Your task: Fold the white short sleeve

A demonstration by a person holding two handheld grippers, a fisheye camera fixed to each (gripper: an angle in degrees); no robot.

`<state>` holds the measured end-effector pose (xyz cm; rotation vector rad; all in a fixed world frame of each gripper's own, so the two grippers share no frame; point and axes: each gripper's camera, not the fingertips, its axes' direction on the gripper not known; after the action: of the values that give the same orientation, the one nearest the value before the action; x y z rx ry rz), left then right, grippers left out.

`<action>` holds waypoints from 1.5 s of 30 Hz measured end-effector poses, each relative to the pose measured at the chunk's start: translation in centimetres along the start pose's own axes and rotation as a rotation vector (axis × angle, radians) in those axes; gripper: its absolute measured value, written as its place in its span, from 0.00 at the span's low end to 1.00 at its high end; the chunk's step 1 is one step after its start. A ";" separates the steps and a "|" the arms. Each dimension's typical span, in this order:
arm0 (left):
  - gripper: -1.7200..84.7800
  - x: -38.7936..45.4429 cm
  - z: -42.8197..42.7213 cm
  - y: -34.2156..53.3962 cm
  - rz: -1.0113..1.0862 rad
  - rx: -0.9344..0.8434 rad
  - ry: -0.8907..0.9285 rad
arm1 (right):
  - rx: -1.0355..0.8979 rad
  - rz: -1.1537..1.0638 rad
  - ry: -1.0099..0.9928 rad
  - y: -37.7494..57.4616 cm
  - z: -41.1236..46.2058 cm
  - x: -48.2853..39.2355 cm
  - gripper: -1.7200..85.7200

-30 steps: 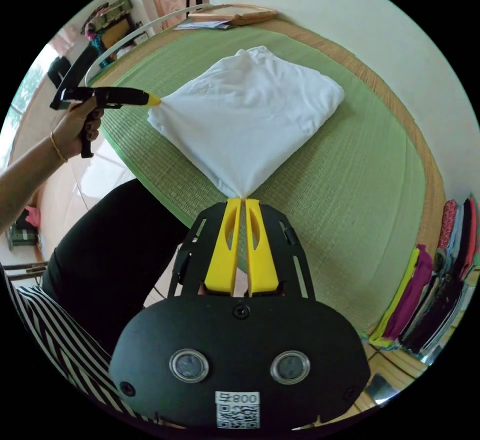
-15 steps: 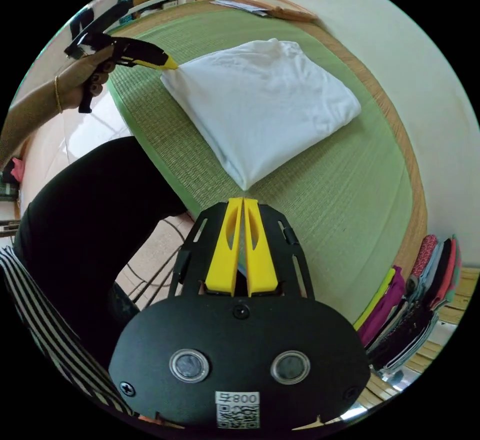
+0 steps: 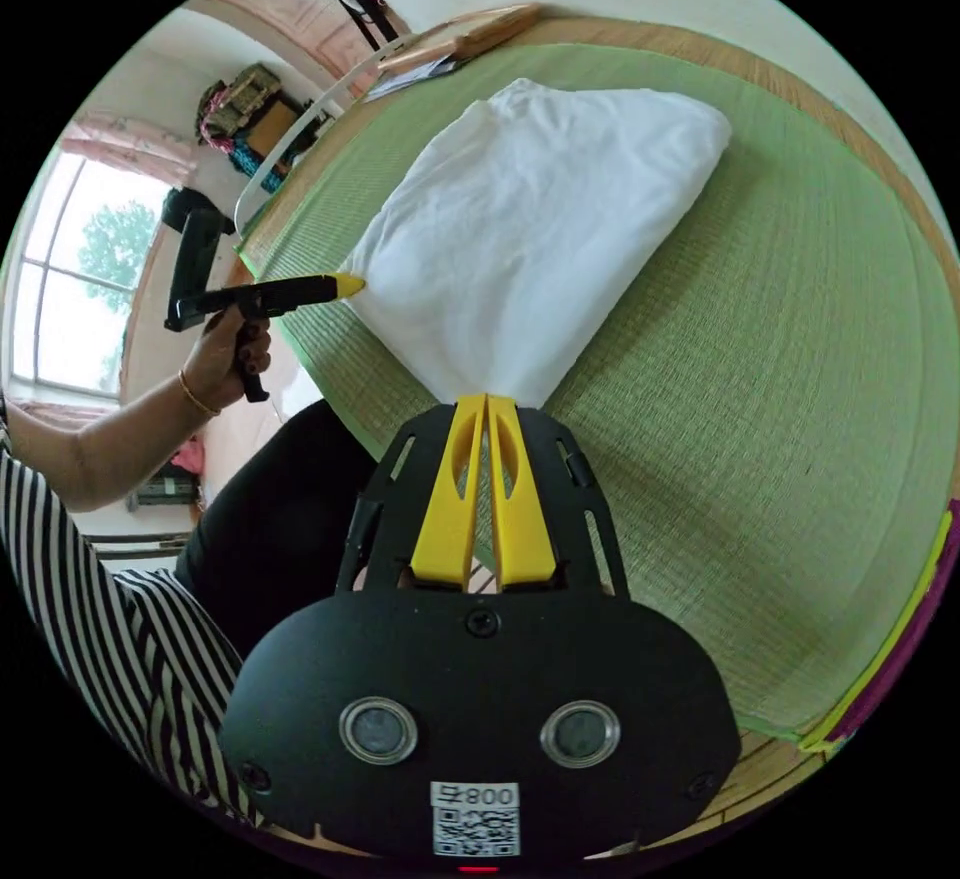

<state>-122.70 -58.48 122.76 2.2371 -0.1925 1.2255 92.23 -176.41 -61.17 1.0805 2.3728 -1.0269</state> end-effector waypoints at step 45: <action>0.02 21.8 11.8 0.6 0.708 -0.205 -0.198 | 0.104 0.456 -0.788 -1.0 0.3 27.9 0.11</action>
<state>-101.91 -62.31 135.78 2.1643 -1.2109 1.2315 73.22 -162.82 -76.37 0.9449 1.3913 -1.1301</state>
